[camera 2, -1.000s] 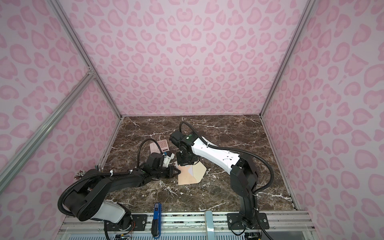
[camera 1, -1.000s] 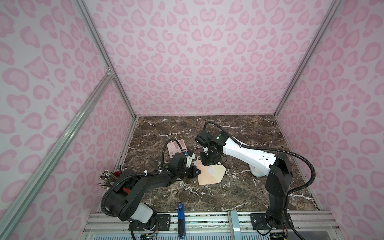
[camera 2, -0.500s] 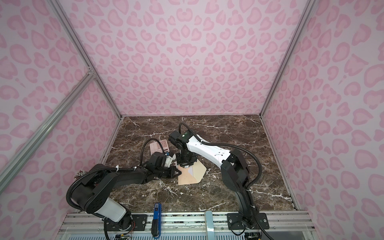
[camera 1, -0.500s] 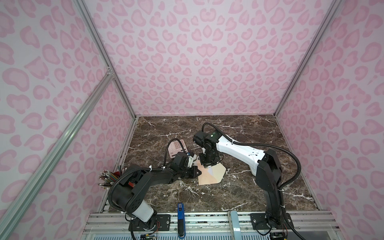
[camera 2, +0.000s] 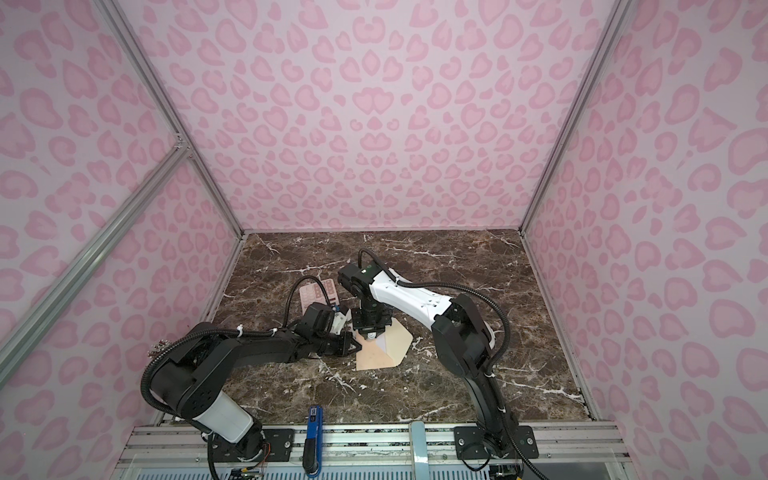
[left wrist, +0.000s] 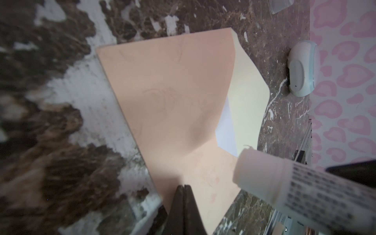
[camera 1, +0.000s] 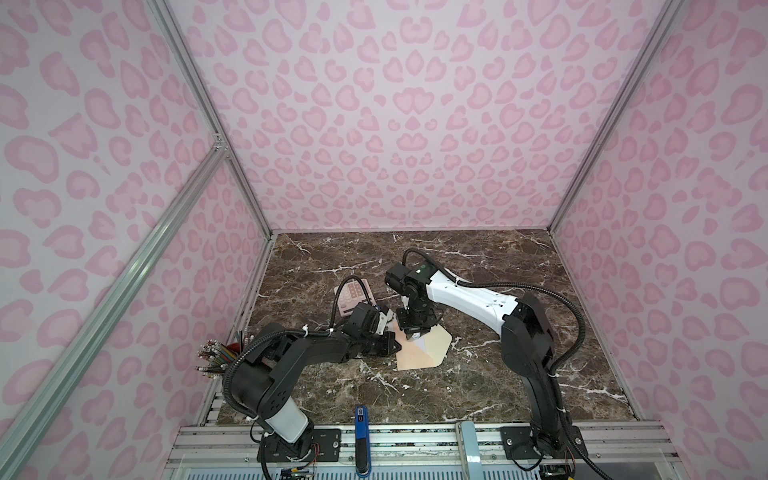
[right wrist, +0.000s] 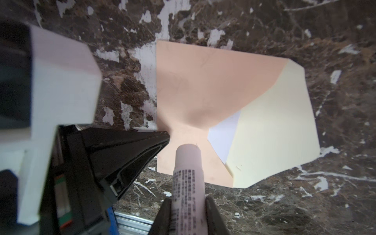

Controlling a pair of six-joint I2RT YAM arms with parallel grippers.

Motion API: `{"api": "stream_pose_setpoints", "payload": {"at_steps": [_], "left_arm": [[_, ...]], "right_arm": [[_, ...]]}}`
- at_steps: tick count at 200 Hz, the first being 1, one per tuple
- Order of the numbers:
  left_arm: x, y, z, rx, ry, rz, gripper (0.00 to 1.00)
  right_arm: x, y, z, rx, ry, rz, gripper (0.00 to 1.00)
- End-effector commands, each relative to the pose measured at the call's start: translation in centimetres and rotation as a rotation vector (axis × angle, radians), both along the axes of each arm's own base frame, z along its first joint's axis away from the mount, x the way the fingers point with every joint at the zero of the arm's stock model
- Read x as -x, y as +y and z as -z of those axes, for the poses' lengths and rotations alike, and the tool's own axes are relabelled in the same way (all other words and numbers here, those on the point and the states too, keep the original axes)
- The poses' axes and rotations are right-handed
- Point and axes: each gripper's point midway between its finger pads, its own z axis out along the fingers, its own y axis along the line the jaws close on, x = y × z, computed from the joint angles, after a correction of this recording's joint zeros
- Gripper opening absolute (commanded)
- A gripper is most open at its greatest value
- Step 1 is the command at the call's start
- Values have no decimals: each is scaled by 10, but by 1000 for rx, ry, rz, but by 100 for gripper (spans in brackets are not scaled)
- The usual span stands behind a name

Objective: Place the letter into the envelope and seal it

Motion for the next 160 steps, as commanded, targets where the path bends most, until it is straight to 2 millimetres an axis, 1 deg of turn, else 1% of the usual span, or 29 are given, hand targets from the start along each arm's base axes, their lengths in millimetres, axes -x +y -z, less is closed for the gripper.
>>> {"api": "stream_pose_setpoints", "payload": {"at_steps": [1,26,58,160], "left_arm": [[3,3,7,-27,29,8,3],[4,1,9,-24,43,17,4],[6,4,13,-37,57,15,4],[10,6,16,-50,72,29,4]], "right_arm": [[1,-1,5,10,26,-4,0],[0,-1,9,10,38,-4,0],[1,-2,11,19,48,-5,0],[1,-7,22,57,81,-13,0]]}}
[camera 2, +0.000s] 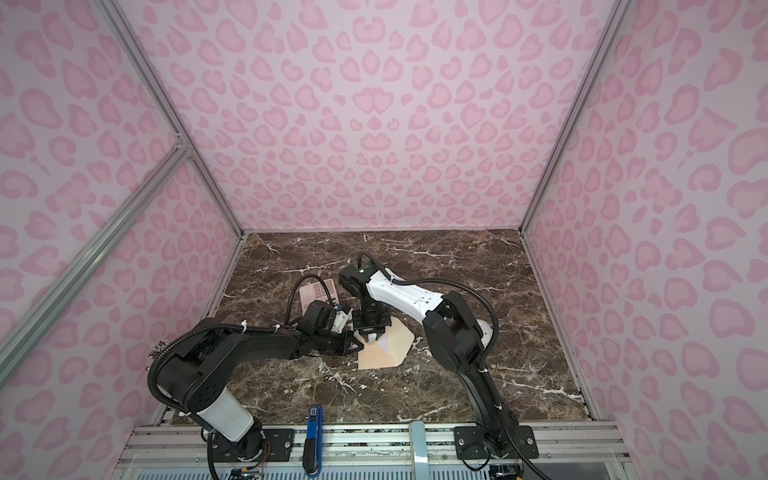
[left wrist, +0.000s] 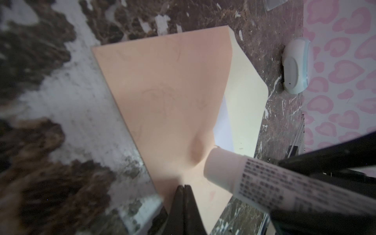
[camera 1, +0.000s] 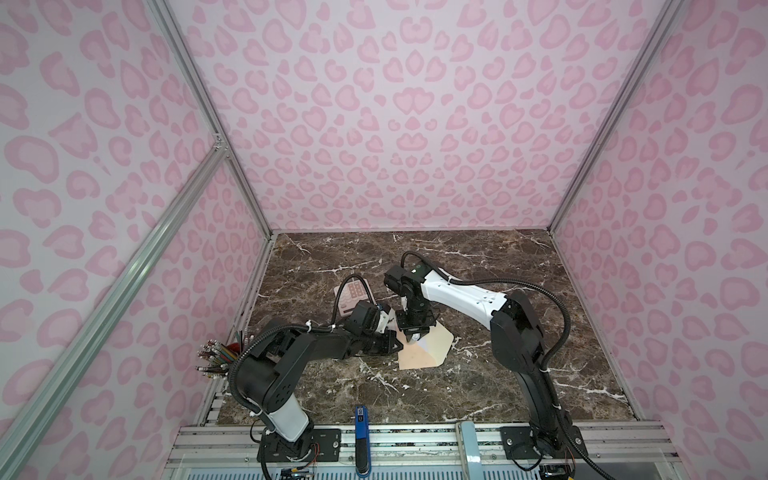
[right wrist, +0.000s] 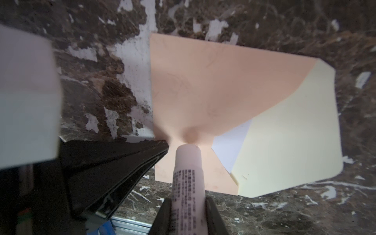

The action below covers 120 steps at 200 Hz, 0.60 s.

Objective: Place the letter into the envelope and seal it
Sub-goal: 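Press the glue stick tip onto the peach envelope near the cream flap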

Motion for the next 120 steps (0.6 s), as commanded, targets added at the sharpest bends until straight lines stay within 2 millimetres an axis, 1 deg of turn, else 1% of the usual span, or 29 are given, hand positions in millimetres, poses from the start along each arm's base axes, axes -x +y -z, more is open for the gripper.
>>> {"api": "stream_pose_setpoints", "payload": {"at_steps": [1,66,120], "left_arm": [[10,10,14,-66,52,-1,4],[10,10,14,-64,50,3,4],[10,10,15,-61,56,5,4]], "right_arm": [[2,-5,4,27,20,-8,0],[1,-8,13,54,31,-8,0],[0,-17,23,115,42,-16,0]]}}
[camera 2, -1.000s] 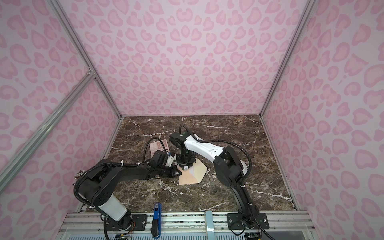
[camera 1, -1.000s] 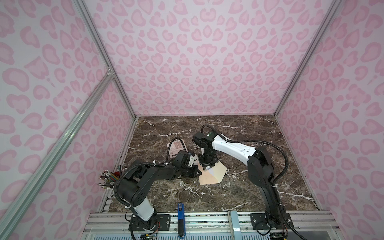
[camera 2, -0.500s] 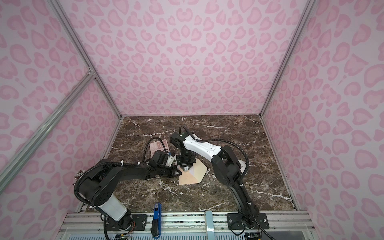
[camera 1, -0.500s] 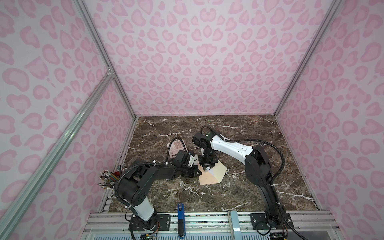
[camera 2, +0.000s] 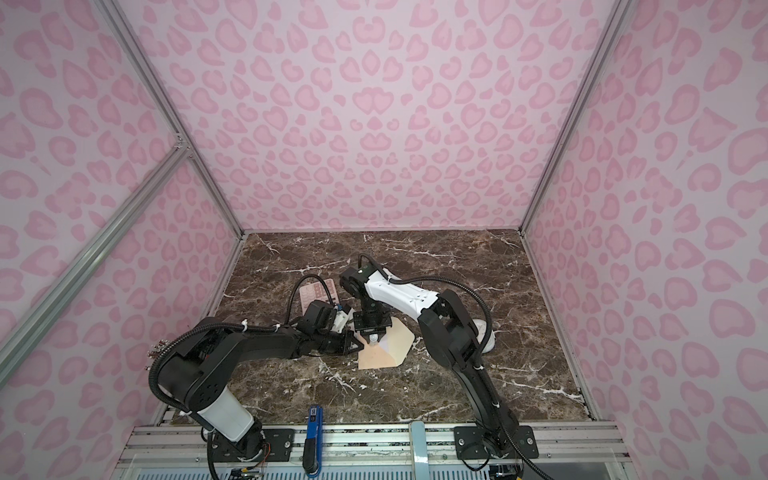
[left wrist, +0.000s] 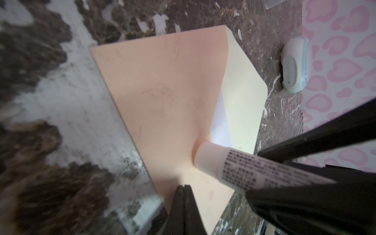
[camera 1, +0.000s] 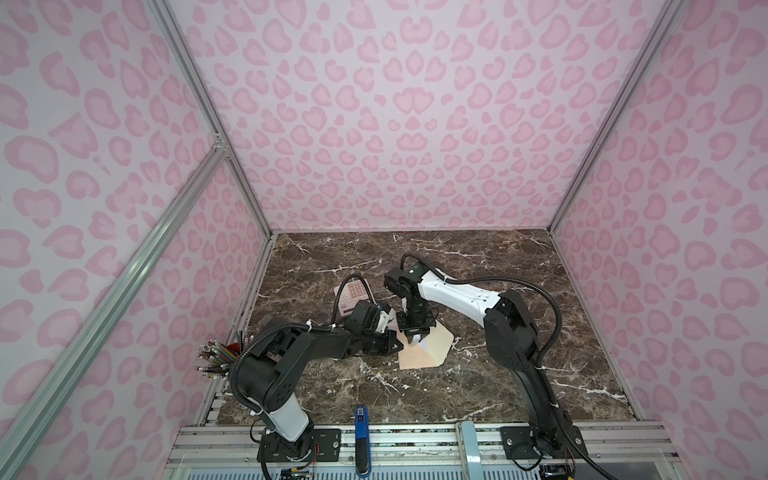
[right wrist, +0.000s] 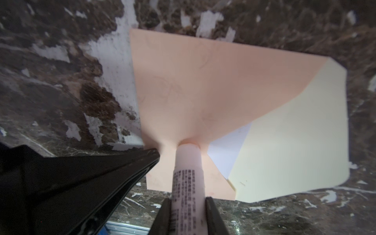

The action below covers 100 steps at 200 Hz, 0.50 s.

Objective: Place the letter into the envelope and seal it
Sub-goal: 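Press the glue stick tip onto the peach envelope near the cream flap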

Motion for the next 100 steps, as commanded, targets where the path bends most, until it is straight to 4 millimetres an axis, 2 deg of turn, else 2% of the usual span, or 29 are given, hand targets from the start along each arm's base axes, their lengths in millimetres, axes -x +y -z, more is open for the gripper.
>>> {"api": "stream_pose_setpoints", "payload": {"at_steps": [1,39,42,48,100], "left_arm": [[10,10,15,-67,53,-4,4],[9,9,16,-66,57,1,3],[9,9,16,-66,57,2,4],[10,9,16,-66,59,2,4],[10,9,17,-69,64,6,3]], "right_arm": [[0,-12,9,76,5,-16,0],[-5,-18,8,104,-7,-14,0],[-5,-19,16,119,6,-14,0],[-5,-20,18,124,10,-14,0],[-7,-25,22,151,10,-13,0]]}}
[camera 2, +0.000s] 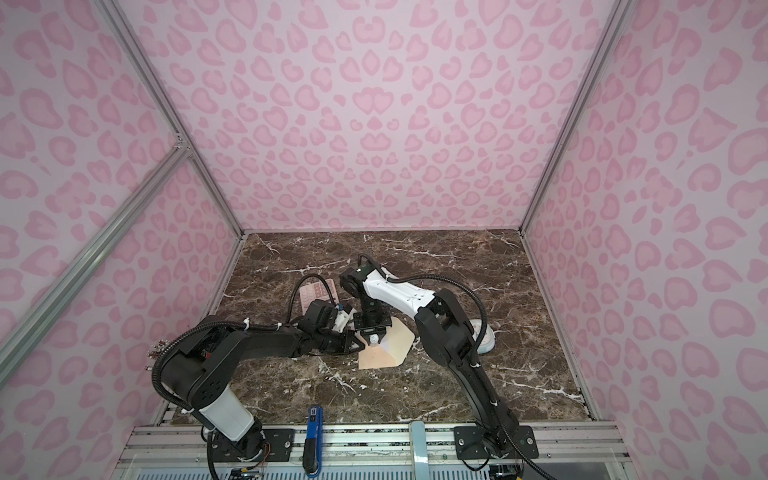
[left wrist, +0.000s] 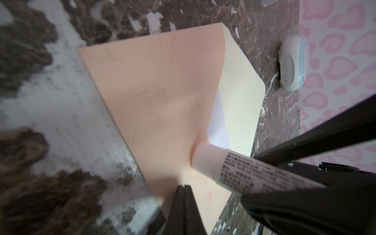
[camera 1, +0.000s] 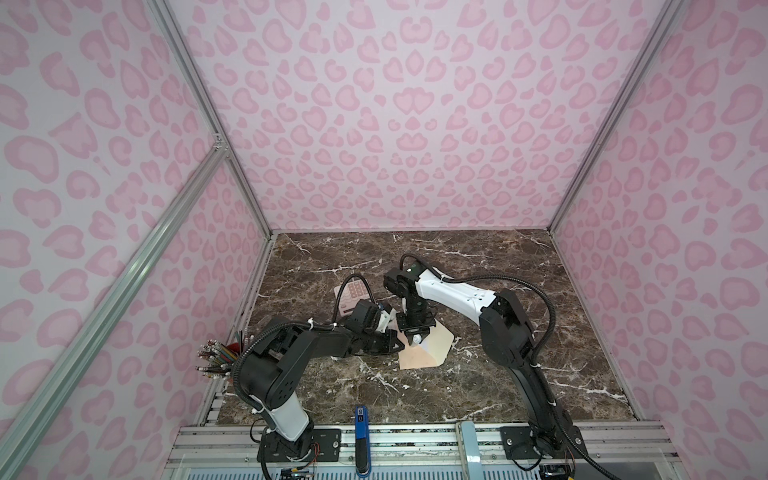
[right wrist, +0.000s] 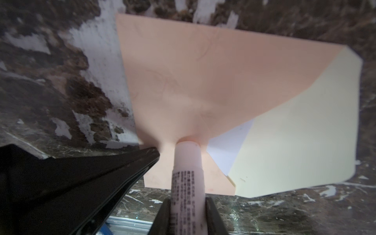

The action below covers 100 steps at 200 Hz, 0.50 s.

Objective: Place the letter into the envelope and seal it
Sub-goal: 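Press the glue stick tip onto the peach envelope near the cream flap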

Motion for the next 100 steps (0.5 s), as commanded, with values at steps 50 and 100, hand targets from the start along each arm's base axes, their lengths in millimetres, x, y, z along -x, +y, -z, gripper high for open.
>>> {"api": "stream_pose_setpoints", "payload": {"at_steps": [50,100], "left_arm": [[10,12,17,-81,57,-5,3],[10,12,18,-83,65,-5,4]], "right_arm": [[-12,-26,15,137,-50,-22,0],[-13,-29,16,146,-49,-18,0]]}}
